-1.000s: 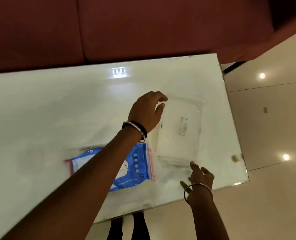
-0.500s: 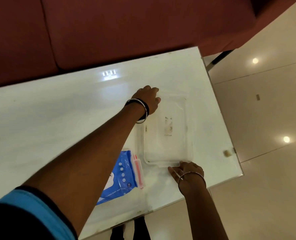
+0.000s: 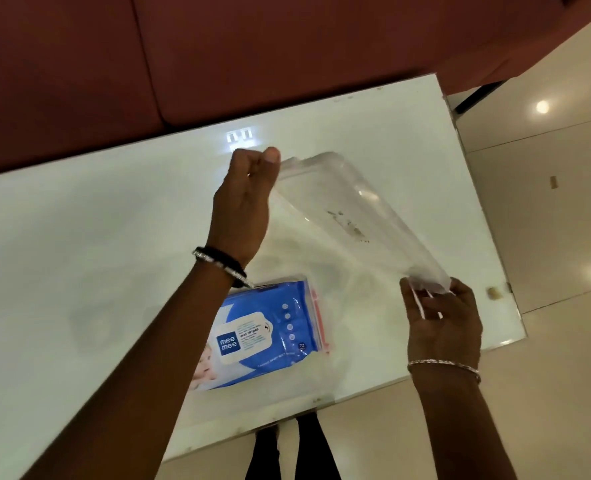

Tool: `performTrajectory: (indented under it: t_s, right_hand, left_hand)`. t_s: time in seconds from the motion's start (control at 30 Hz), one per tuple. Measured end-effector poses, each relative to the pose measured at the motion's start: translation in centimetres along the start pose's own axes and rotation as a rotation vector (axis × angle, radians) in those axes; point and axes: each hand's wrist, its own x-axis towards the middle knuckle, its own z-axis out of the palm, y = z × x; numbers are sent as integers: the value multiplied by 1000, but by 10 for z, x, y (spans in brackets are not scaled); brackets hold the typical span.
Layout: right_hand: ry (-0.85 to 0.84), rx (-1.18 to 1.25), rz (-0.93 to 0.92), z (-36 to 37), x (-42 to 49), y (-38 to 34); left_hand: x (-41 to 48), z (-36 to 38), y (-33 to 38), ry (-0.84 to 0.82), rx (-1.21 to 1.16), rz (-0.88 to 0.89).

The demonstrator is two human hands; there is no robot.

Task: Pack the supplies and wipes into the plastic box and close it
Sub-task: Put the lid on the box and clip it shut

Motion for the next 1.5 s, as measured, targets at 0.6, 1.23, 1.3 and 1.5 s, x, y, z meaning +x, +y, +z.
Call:
performTrajectory:
  t_s: [0.6,1.23,1.3,1.5]
  right_hand:
    - [-321,-488,-88,9,-72,30]
    - [-108,-1115,-479,8,-83,92]
    - [-145,-1126,-468,6,-82,93]
    - [-195,-1152,-481,4,-78,91]
  left_hand:
    - [-167,-137,-68,-54,-127,-92]
    - [-162,-137,-97,198,248,-175]
    - [-169,-138,-102,264,244,-271]
    - [-179,-143,-107,344,270,-389]
